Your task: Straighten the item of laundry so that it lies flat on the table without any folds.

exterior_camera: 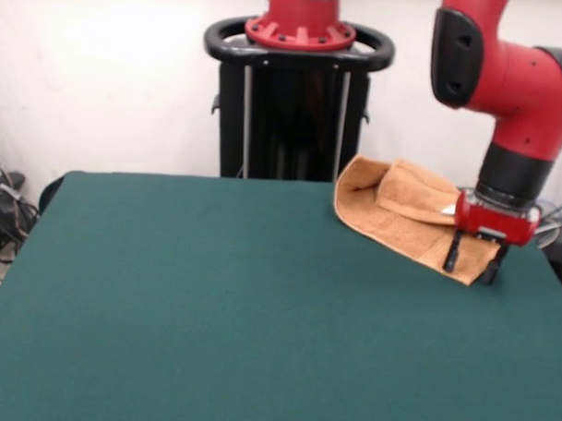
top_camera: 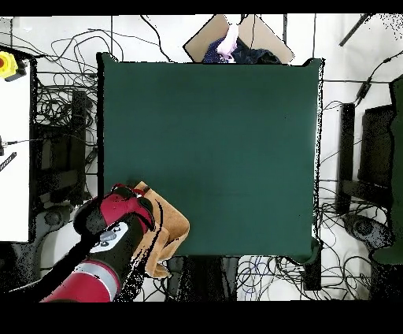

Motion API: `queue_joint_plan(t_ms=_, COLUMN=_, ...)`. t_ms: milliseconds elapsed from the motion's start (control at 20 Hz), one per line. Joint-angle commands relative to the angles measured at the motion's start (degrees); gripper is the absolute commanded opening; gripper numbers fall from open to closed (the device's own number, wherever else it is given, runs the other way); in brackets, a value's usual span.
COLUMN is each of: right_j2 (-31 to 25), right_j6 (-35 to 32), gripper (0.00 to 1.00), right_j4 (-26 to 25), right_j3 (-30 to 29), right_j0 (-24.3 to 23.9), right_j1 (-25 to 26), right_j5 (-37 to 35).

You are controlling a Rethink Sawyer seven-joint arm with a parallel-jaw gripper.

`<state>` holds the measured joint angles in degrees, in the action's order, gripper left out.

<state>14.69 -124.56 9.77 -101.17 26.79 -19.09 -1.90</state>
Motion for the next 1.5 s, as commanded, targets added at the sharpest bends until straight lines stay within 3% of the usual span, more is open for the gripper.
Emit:
queue_joint_plan(t_ms=50, right_j2=-3.66, right_j6=-4.04, gripper=1.0, right_j4=-0.04, right_j3=4.06, right_j0=-1.25, right_j1=5.98, right_j5=-8.38)
queue_joint_plan(t_ms=300, right_j2=-5.73, right_j6=-3.01, gripper=1.0, right_j4=-0.51, right_j3=5.14, right_j0=-3.15, right_j1=6.3, right_j5=-10.21)
queue_joint_plan(t_ms=350, right_j2=-6.03, right_j6=-2.89, gripper=0.0, right_j4=-0.92, right_j3=5.16, right_j0=-3.35, right_j1=6.11, right_j5=-9.98)
queue_joint_plan(t_ms=550, right_j2=-6.25, right_j6=-3.53, gripper=0.0, right_j4=-0.85, right_j3=3.09, right_j0=-3.54, right_j1=3.01, right_j5=-11.48)
queue_joint_plan(t_ms=750, right_j2=-6.75, right_j6=-1.49, gripper=0.0, right_j4=-4.33, right_j3=-5.21, right_j0=-7.52, right_j1=-7.44, right_j5=-11.29)
queue_joint_plan(t_ms=1050, right_j2=-12.98, right_j6=6.81, gripper=0.0, right_j4=-13.37, right_j3=-17.16, right_j0=-23.54, right_j1=-21.11, right_j5=-13.61)
queue_joint_plan(t_ms=1200, right_j2=-11.64, right_j6=9.2, gripper=0.0, right_j4=-18.36, right_j3=-18.32, right_j0=-28.23, right_j1=-25.59, right_j5=-15.0)
queue_joint_plan(t_ms=1300, right_j2=-12.91, right_j6=11.09, gripper=0.0, right_j4=-22.05, right_j3=-17.85, right_j0=-32.9, right_j1=-26.29, right_j5=-15.27)
queue_joint_plan(t_ms=1500, right_j2=-13.61, right_j6=9.97, gripper=0.0, right_j4=-29.92, right_j3=-10.77, right_j0=-37.7, right_j1=-17.49, right_j5=-8.64)
